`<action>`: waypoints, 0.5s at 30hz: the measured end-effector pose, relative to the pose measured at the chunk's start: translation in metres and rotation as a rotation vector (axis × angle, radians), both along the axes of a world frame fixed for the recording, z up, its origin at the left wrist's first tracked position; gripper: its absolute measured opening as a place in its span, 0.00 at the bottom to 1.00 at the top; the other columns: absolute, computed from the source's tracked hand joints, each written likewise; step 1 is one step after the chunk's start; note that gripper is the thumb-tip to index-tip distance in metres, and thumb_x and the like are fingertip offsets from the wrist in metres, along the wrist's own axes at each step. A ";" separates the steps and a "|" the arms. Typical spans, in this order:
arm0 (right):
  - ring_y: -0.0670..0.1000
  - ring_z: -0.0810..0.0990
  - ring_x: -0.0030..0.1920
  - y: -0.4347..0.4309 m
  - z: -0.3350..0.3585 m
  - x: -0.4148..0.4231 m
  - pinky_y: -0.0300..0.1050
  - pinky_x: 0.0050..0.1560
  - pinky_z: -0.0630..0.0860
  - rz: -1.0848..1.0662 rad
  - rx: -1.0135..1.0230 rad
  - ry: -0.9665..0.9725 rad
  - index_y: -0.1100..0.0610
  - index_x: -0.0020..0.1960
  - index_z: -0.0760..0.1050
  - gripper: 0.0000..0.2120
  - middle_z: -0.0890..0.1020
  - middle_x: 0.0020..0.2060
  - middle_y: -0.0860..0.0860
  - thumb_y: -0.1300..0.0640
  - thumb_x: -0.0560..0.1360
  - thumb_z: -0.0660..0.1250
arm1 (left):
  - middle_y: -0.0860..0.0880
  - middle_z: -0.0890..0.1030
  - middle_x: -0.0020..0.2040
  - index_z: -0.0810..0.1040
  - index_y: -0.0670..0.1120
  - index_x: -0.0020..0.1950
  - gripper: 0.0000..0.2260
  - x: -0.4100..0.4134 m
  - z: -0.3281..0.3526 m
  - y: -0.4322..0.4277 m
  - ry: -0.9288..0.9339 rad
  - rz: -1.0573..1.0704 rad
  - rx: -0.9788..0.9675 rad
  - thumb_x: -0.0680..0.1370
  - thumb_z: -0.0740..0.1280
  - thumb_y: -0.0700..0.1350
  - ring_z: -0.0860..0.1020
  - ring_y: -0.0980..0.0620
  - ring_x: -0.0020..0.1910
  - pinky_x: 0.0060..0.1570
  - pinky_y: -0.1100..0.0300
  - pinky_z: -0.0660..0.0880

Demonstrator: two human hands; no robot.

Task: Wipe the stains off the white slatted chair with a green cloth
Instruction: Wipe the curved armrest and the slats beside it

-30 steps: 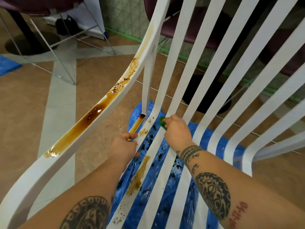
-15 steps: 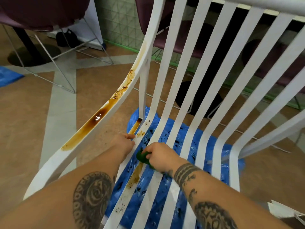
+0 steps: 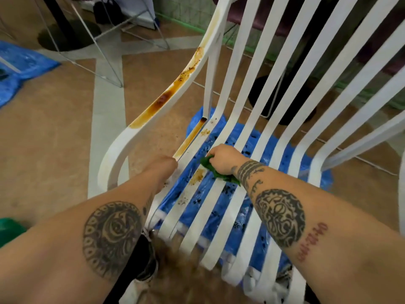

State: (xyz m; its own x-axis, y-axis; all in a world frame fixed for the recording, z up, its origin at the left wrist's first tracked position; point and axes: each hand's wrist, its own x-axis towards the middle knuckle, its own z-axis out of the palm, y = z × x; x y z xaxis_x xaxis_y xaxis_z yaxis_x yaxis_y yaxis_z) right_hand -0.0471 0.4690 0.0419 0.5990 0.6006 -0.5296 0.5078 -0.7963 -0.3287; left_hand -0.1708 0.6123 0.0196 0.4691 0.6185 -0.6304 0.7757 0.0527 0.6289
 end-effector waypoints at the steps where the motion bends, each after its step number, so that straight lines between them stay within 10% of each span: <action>1: 0.57 0.77 0.46 -0.003 -0.003 -0.001 0.53 0.51 0.79 -0.060 0.033 -0.021 0.59 0.67 0.76 0.15 0.81 0.58 0.59 0.62 0.84 0.57 | 0.43 0.78 0.49 0.80 0.47 0.56 0.08 -0.002 0.000 -0.001 0.008 -0.026 0.013 0.79 0.65 0.41 0.75 0.45 0.43 0.42 0.56 0.72; 15: 0.59 0.79 0.58 -0.010 0.010 -0.041 0.54 0.59 0.78 -0.002 0.056 0.164 0.58 0.68 0.77 0.16 0.80 0.62 0.57 0.57 0.85 0.58 | 0.50 0.79 0.62 0.76 0.56 0.69 0.18 -0.013 0.007 -0.002 0.034 -0.170 0.179 0.81 0.64 0.42 0.79 0.50 0.49 0.47 0.57 0.79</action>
State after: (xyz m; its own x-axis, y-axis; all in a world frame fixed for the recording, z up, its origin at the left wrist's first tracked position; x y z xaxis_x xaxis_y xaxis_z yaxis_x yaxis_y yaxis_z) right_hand -0.0878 0.4589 0.0519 0.5080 0.6311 -0.5862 0.4424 -0.7751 -0.4511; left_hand -0.1834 0.6099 0.0269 0.5565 0.6359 -0.5347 0.7846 -0.1905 0.5900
